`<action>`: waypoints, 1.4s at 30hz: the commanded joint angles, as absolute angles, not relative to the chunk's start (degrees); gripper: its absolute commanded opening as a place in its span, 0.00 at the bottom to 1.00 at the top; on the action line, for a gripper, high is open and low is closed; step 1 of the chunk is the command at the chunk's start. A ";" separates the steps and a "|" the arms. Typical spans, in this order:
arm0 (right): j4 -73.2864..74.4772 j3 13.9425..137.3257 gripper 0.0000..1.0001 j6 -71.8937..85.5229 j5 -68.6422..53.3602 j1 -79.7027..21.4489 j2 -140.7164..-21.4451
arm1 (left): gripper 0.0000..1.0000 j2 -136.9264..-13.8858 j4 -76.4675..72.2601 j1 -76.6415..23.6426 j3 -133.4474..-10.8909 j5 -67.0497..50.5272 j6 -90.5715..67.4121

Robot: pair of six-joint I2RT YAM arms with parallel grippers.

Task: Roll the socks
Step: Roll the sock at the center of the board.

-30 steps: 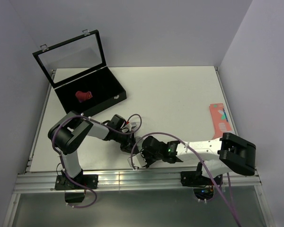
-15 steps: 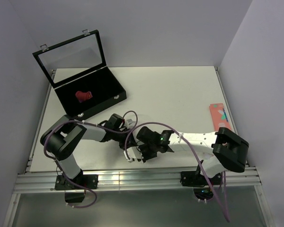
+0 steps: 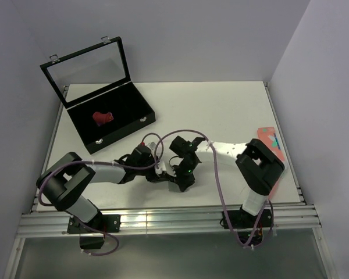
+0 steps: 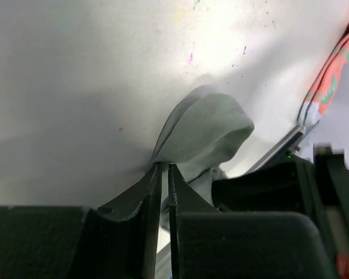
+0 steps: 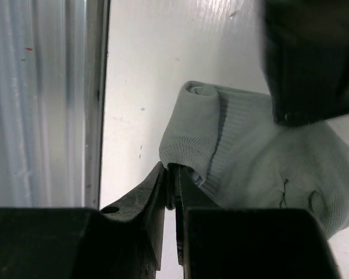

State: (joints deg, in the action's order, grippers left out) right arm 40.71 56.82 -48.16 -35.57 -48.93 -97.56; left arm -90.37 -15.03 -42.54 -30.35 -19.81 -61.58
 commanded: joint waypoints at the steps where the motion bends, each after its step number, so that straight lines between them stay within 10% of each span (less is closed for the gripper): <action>1: 51.22 61.68 0.11 -50.62 -41.72 -45.71 -102.55 | 0.16 -85.70 -18.01 -43.94 -26.64 -9.24 -63.71; 18: 79.28 82.35 0.13 -58.71 -50.98 -35.51 -126.12 | 0.25 -60.38 -26.88 -57.12 -14.25 13.70 -47.39; 27: 80.33 84.55 0.14 -55.64 -50.27 -32.87 -129.64 | 0.54 -70.30 -36.31 -63.45 -17.66 5.45 -31.92; 42: 81.21 85.16 0.14 -56.16 -49.22 -32.26 -131.75 | 0.57 -81.38 -29.44 -65.65 -29.27 1.15 -20.39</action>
State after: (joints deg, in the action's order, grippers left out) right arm 78.74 83.70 -55.09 -52.01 -32.73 -130.69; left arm -80.42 -29.65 -65.30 -27.62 3.53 -23.86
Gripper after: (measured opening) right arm 0.146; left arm 0.572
